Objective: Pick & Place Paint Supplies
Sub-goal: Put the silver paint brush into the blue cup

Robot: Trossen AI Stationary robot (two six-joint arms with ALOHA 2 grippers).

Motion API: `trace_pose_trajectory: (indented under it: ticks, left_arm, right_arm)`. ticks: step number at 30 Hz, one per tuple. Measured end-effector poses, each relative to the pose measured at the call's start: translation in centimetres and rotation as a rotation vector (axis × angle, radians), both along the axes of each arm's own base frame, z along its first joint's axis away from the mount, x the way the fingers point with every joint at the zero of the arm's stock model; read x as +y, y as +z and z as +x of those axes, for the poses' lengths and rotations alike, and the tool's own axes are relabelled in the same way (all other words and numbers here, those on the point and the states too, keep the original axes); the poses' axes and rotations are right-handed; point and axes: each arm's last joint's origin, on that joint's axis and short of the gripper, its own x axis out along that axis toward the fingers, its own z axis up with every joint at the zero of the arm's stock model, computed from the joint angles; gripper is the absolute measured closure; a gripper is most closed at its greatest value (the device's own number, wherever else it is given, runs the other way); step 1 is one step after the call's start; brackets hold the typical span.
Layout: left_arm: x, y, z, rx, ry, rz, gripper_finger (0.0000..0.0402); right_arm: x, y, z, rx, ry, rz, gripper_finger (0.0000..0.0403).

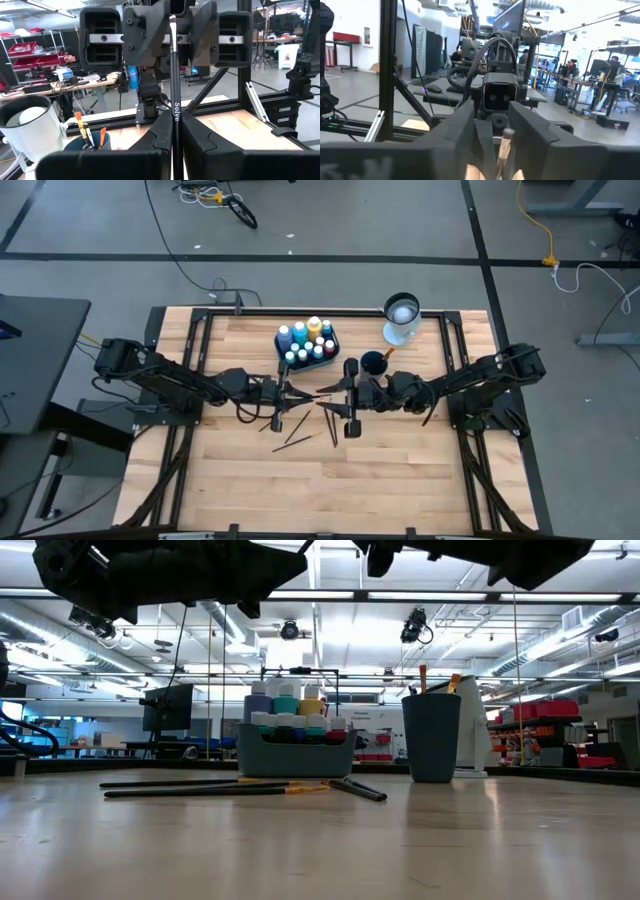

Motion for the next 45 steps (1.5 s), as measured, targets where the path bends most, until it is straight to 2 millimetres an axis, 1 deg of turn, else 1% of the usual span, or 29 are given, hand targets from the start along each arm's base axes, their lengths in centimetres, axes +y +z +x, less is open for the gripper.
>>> trace_pose_trajectory:
  ticks: [3, 6, 7, 8, 12, 15, 22, 27, 30, 33, 39, 43, 45]
  left_arm:
    - [0.0, 0.0, 0.0, -0.004, 0.001, 0.010, 0.0378]
    - [0.0, 0.0, 0.0, -0.005, 0.000, 0.020, 0.0372]
    - [0.0, 0.0, 0.0, -0.005, 0.000, 0.019, 0.0370]
    - [0.0, 0.0, 0.0, -0.006, 0.000, 0.018, 0.0370]
    - [0.0, 0.0, 0.0, -0.007, 0.000, 0.020, 0.0368]
    - [0.0, 0.1, 0.0, -0.009, -0.001, 0.021, 0.0361]
    - [0.0, 0.0, 0.0, -0.002, 0.013, 0.074, 0.0331]
    - [0.0, -0.2, 0.0, 0.021, 0.027, 0.075, 0.0306]
    - [0.1, -0.5, 0.0, 0.045, 0.042, 0.074, 0.0290]
    - [0.2, -0.6, 0.1, 0.057, 0.061, 0.077, 0.0273]
    - [0.3, -0.8, 0.1, 0.078, 0.107, 0.090, 0.0241]
    - [0.5, -1.1, 0.1, 0.113, 0.161, 0.126, 0.0228]
    - [0.5, -1.2, 0.1, 0.123, 0.179, 0.131, 0.0224]
  right_arm:
    - [0.0, 0.0, 0.0, 0.003, 0.008, 0.016, 0.0316]
    - [0.0, -0.1, 0.1, 0.008, 0.011, 0.034, 0.0378]
    - [0.0, -0.1, 0.1, 0.007, 0.007, 0.030, 0.0388]
    - [0.0, -0.1, 0.1, 0.006, 0.004, 0.027, 0.0391]
    - [0.0, 0.0, 0.1, 0.004, 0.007, 0.036, 0.0381]
    - [0.0, 0.0, 0.1, -0.001, 0.007, 0.035, 0.0394]
    - [0.1, -0.1, 0.1, 0.015, 0.016, 0.060, 0.0395]
    - [0.0, 0.2, -0.4, 0.091, 0.023, 0.097, 0.0397]
    - [-0.2, 0.8, -1.4, 0.187, 0.015, 0.125, 0.0396]
    - [-0.5, 1.8, -2.9, 0.261, -0.036, 0.139, 0.0396]
    - [-1.6, 4.8, -7.0, 0.307, -0.176, 0.130, 0.0395]
    - [-2.2, 5.7, -9.8, 0.376, -0.251, 0.125, 0.0395]
    - [-2.7, 6.0, -11.4, 0.413, -0.322, 0.146, 0.0395]
